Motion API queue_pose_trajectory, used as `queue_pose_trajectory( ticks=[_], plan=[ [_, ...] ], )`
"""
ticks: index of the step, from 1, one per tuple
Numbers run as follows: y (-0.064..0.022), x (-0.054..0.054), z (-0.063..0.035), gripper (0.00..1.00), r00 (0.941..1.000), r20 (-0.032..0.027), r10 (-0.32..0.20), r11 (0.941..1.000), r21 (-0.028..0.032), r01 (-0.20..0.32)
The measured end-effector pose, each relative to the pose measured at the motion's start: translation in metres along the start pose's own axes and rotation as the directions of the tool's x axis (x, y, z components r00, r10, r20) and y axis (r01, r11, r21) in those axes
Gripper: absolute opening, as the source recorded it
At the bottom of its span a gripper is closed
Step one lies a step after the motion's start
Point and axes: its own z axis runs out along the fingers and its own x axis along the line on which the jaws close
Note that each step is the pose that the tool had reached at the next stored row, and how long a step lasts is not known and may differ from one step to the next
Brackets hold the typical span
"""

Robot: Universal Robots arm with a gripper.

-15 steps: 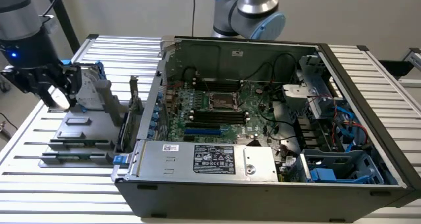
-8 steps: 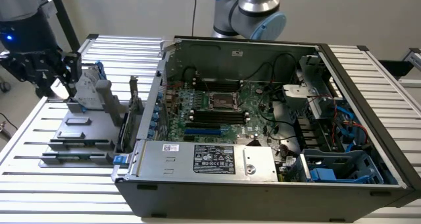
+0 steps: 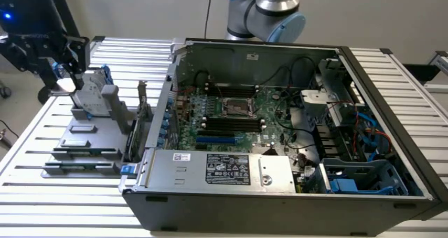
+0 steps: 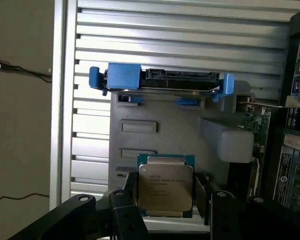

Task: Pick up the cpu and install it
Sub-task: 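Pick up the cpu and move it towards the insertion slot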

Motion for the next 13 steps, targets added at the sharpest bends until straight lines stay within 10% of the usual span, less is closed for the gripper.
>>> queue_pose_trajectory(
  ticks=[13],
  plan=[
    [-0.0049, -0.057, -0.0469, 0.55, 0.9999, -0.0122, -0.002, 1.0, -0.0016, 0.002]
  ],
)
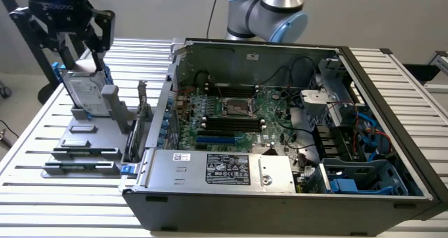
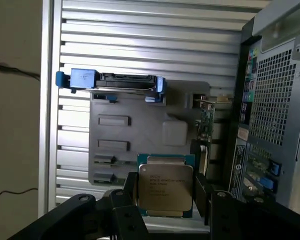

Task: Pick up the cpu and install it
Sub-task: 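Pick up the cpu and move it towards the insertion slot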

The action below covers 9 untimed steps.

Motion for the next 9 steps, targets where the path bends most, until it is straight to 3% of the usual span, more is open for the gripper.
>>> queue_pose_trajectory(
  ticks=[9],
  plan=[
    [-0.003, -0.041, -0.0078, 0.55, 1.0, -0.0027, 0.0, 1.0, -0.0004, 0.0]
  ],
)
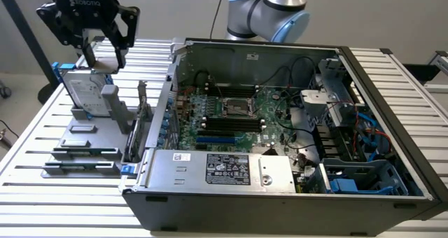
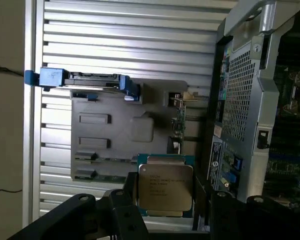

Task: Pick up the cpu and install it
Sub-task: 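Pick up the cpu and move it towards the insertion slot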

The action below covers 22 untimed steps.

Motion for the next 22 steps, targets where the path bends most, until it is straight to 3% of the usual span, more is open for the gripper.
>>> queue_pose_trajectory(
  ticks=[22],
  plan=[
    [-0.0052, -0.1, -0.0042, 0.55, 1.0, -0.001, 0.0, 1.0, -0.0002, 0.0]
  ],
)
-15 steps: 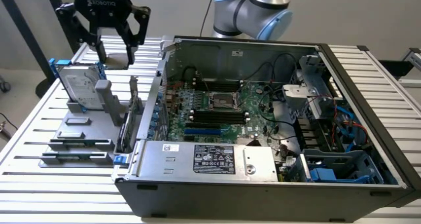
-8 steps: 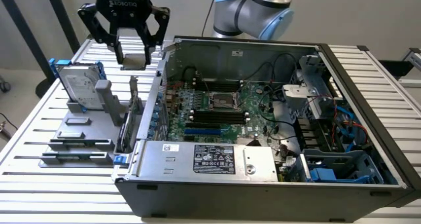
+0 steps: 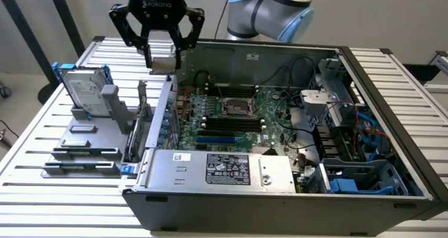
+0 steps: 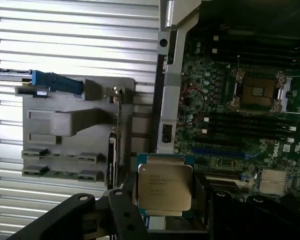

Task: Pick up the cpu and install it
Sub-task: 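Pick up the cpu and move it towards the insertion slot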

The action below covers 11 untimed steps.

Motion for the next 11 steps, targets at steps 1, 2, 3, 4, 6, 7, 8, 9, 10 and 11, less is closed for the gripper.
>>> queue_pose_trajectory(
  ticks=[1, 2, 3, 4, 6, 7, 8, 9, 10, 11],
  plan=[
    [0.0, -0.005, -0.0001, 0.55, 1.0, 0.0001, 0.0, 1.0, -0.0001, 0.0],
    [0.0001, -0.009, -0.0003, 0.55, 1.0, 0.0, 0.0, 1.0, 0.0, 0.0],
    [0.0003, -0.014, -0.0004, 0.55, 1.0, 0.0, 0.0, 1.0, 0.0, 0.0],
    [0.0007, -0.018, -0.0004, 0.55, 1.0, 0.0, 0.0, 1.0, 0.0, 0.0],
    [0.0019, -0.028, 0.0001, 0.55, 1.0, -0.0001, 0.0, 1.0, 0.0, 0.0],
    [0.0029, -0.032, 0.0006, 0.55, 1.0, 0.0, 0.0, 1.0, -0.0001, 0.0],
    [0.004, -0.037, 0.0012, 0.55, 1.0, -0.0002, 0.0, 1.0, 0.0001, 0.0],
    [0.0054, -0.042, 0.0021, 0.55, 1.0, -0.0001, 0.0, 1.0, 0.0, 0.0],
    [0.0068, -0.046, 0.003, 0.55, 1.0, -0.0001, 0.0, 1.0, -0.0001, 0.0],
    [0.0084, -0.051, 0.004, 0.55, 1.0, -0.0002, 0.0, 1.0, 0.0, 0.0]
  ],
)
